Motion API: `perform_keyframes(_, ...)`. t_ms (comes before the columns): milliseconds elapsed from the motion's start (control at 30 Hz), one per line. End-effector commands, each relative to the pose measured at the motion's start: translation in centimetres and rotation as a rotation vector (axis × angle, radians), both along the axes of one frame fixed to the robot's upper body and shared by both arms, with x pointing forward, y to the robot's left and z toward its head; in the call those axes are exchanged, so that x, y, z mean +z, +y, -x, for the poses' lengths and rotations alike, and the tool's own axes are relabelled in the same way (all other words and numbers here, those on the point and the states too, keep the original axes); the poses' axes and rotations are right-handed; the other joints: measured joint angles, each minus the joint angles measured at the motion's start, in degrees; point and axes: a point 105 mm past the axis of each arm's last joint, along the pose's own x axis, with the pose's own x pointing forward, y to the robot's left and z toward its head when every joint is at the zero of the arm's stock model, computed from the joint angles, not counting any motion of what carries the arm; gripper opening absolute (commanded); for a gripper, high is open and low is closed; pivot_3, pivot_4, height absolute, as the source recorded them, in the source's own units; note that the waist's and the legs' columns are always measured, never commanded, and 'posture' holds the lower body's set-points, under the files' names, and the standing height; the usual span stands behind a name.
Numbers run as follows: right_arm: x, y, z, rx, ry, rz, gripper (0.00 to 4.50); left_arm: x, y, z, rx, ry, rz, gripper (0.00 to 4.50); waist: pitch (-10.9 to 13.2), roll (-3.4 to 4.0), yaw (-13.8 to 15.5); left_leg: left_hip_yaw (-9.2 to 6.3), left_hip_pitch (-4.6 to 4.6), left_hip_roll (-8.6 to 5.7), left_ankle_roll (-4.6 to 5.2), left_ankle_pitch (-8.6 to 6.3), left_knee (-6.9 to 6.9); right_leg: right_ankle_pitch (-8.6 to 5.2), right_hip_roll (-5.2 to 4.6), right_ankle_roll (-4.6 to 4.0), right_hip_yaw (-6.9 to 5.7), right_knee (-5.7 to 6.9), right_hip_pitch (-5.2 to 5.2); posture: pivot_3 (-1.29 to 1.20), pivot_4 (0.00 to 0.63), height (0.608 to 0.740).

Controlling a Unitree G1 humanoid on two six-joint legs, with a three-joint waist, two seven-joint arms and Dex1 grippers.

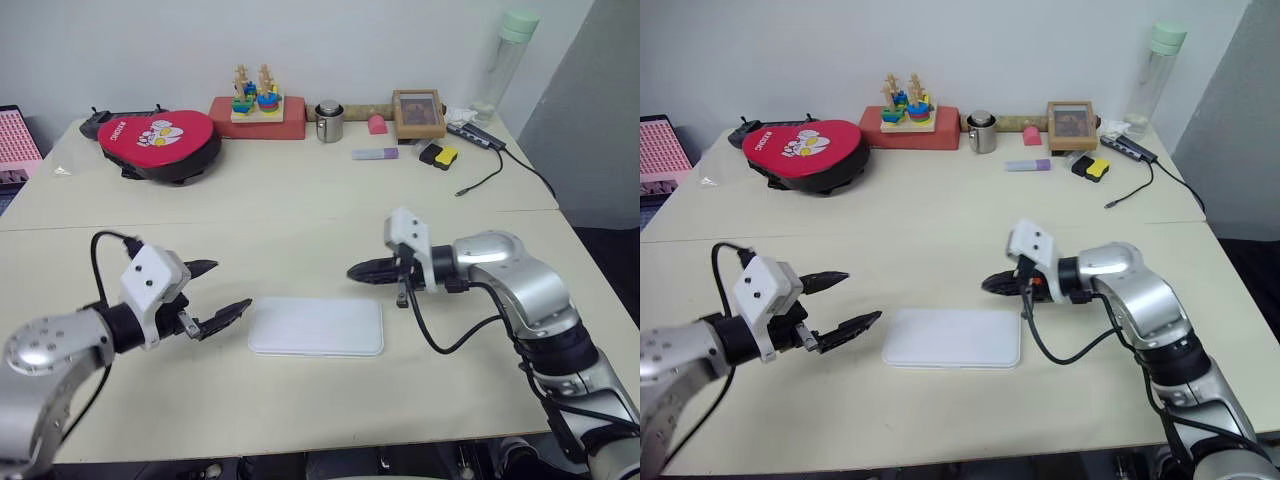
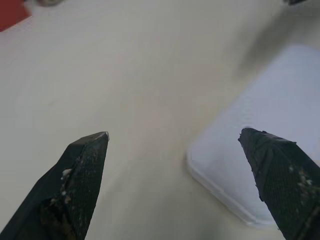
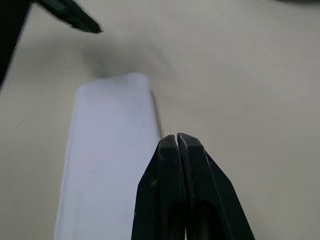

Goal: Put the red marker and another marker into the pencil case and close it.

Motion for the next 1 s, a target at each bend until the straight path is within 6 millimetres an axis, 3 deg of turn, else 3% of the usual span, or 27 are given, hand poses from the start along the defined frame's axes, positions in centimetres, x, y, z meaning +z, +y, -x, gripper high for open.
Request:
perform_keyframes(33,1.7,-1.3,-0.9,-0.182,-0.071,-0.099,0.03,2.0,2.7,-0.7,0.241,-0.218,-0.069,4.50,0.00,0.00,0.14,0.00,0.03,0.00,0.00,0.00,0.00,0.00,0.00,0.00,0.01,0.04,0.00,0.00,0.150,0.740)
perform_keyframes(200,1.2,-2.5,-1.9,-0.353,-0.105,-0.166,0.03,2.1,4.5,-0.9,0.420,-0.256,0.044,4.50,-0.02,0.01,0.61,-0.05,0.11,0.02,0.00,0.01,0.04,-0.01,0.05,0.01,-0.03,0.15,0.05,0.00,0.150,0.740)
perform_keyframes(400,-0.3,-3.1,-0.9,-0.543,-0.113,-0.280,0.03,0.6,5.4,-0.4,0.606,-0.220,0.210,4.50,-0.08,-0.06,0.80,-0.04,0.10,0.01,0.00,0.01,0.08,-0.03,0.04,0.17,0.00,0.09,0.10,0.00,0.150,0.740)
perform_keyframes(533,-1.7,-5.0,-1.0,-0.669,-0.199,-0.265,0.03,-0.2,4.8,-0.1,0.633,-0.208,0.293,4.50,-0.08,-0.06,0.82,-0.01,0.06,0.00,-0.01,0.01,0.07,0.07,0.03,0.01,0.02,0.08,0.07,0.00,0.150,0.740)
perform_keyframes(867,-4.2,-7.9,-0.6,-0.808,-0.273,-0.223,0.03,-2.5,5.1,0.5,0.689,-0.147,0.311,4.50,-0.09,-0.08,0.79,0.05,0.22,-0.01,-0.02,0.03,0.10,-0.04,0.03,0.21,0.08,0.11,0.17,0.00,0.150,0.740)
perform_keyframes(1000,-5.0,-8.1,-0.4,-0.822,-0.260,-0.218,0.03,-3.2,5.4,0.9,0.694,-0.127,0.299,4.50,-0.09,-0.08,0.81,0.05,0.21,0.00,-0.02,0.03,0.08,-0.06,0.03,0.19,0.08,0.08,0.16,0.00,0.150,0.740)
